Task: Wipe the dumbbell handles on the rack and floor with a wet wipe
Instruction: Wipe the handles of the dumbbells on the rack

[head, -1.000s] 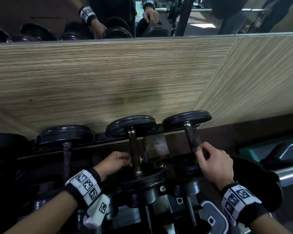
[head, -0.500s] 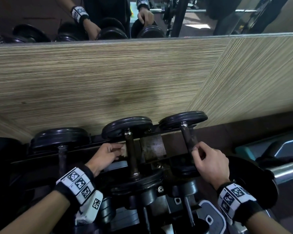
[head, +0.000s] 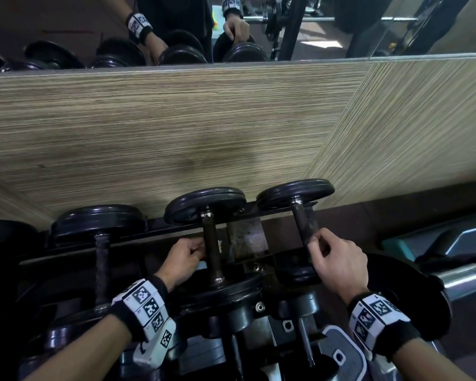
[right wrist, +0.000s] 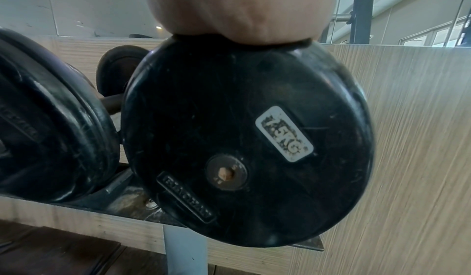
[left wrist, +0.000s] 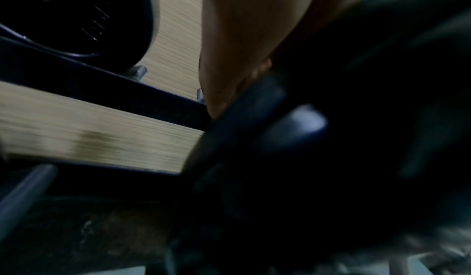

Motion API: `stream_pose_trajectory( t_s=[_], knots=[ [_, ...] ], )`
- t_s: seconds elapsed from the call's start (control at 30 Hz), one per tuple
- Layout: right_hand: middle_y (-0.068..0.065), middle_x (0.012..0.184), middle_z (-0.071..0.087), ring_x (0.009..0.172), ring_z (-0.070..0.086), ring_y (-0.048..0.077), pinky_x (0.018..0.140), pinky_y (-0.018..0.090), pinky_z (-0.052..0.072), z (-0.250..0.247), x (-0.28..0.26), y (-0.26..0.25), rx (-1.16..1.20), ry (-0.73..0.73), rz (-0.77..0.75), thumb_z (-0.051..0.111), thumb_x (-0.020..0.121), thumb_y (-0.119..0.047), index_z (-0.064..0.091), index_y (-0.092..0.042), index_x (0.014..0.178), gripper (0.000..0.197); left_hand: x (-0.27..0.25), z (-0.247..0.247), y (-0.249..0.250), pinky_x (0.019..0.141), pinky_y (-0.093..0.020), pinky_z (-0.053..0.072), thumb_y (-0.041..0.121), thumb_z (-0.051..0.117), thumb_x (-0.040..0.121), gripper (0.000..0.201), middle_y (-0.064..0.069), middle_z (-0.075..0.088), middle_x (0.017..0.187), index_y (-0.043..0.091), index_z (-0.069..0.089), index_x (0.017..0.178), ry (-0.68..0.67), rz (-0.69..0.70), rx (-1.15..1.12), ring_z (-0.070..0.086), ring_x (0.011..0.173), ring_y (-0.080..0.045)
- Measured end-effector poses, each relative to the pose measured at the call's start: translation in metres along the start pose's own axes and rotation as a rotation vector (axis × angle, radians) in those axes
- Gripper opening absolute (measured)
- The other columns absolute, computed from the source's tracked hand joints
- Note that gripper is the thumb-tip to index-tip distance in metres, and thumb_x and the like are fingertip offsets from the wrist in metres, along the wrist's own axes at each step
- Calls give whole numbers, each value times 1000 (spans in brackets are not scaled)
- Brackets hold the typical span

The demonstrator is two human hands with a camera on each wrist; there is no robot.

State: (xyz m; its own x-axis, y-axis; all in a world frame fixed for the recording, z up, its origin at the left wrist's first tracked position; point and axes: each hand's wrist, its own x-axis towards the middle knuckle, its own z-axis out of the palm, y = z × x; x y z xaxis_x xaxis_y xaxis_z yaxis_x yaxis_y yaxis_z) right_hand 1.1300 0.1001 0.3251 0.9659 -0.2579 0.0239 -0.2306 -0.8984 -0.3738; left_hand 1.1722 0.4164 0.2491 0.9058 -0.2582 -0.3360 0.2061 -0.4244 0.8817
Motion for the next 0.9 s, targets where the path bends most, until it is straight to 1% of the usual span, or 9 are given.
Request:
stream_pose_trajectory(
  t_s=[0.13,0.2,0.3,0.43,0.5,0.57,0.67,0.8,0.9],
  knots=[
    [-9,52,54,51,44,18,55,32,31,1,0,1,1,6,-1,60,93,-30,62,-26,80,14,-16,-6,-8,85,-30,49,12,57,99,23,3,73,79,8,70,80,-28,0,119,65,81,-3],
    [-9,51,52,51,42,20,56,32,31,2,0,0,0,10,-1,61,93,-29,63,-25,80,14,-18,-4,-10,81,-30,46,8,57,98,26,0,67,72,5,62,73,-48,1,114,58,75,-5],
    [-9,53,53,53,42,21,56,33,31,2,-1,0,-1,5,2,61,93,-29,63,-25,80,13,-9,9,-13,95,-33,49,-5,53,96,18,-6,75,91,-4,69,88,-42,-46,0,63,89,-11],
    [-8,54,53,54,42,21,57,33,30,1,-1,0,-9,4,4,60,93,-30,62,-25,81,14,-21,8,-13,86,-31,45,3,53,100,35,-2,69,76,14,63,69,-64,-61,7,62,80,-13],
    [-9,53,52,53,40,20,55,33,27,0,0,-1,-14,4,8,60,93,-30,62,-25,81,14,-24,3,-10,91,-30,45,3,52,100,39,-10,71,79,17,60,64,-94,-57,16,67,85,-21],
    [-9,53,51,51,37,17,53,32,24,-1,0,-2,-20,1,11,60,93,-29,62,-25,81,14,-22,5,-7,91,-29,44,0,52,99,33,-13,72,83,12,63,70,-122,-83,-8,65,85,-18],
    [-9,52,52,49,36,14,50,29,23,-1,0,-2,-22,-1,8,60,94,-29,62,-25,81,14,-19,12,-8,87,-19,46,1,55,99,27,-1,73,88,13,75,86,-157,-129,-102,64,86,-8],
    [-10,52,52,47,34,5,49,22,21,0,0,-1,-9,10,11,60,94,-29,62,-26,81,14,-28,-3,-8,84,-22,43,7,59,98,27,-5,65,76,10,71,74,-232,-148,-87,57,77,-13],
    [-9,53,53,48,35,11,49,25,21,-1,0,-1,-13,13,10,60,93,-29,63,-25,81,13,-22,-9,6,81,-18,45,0,57,96,24,3,69,75,7,69,76,-182,-124,-158,62,77,-4]
  ],
)
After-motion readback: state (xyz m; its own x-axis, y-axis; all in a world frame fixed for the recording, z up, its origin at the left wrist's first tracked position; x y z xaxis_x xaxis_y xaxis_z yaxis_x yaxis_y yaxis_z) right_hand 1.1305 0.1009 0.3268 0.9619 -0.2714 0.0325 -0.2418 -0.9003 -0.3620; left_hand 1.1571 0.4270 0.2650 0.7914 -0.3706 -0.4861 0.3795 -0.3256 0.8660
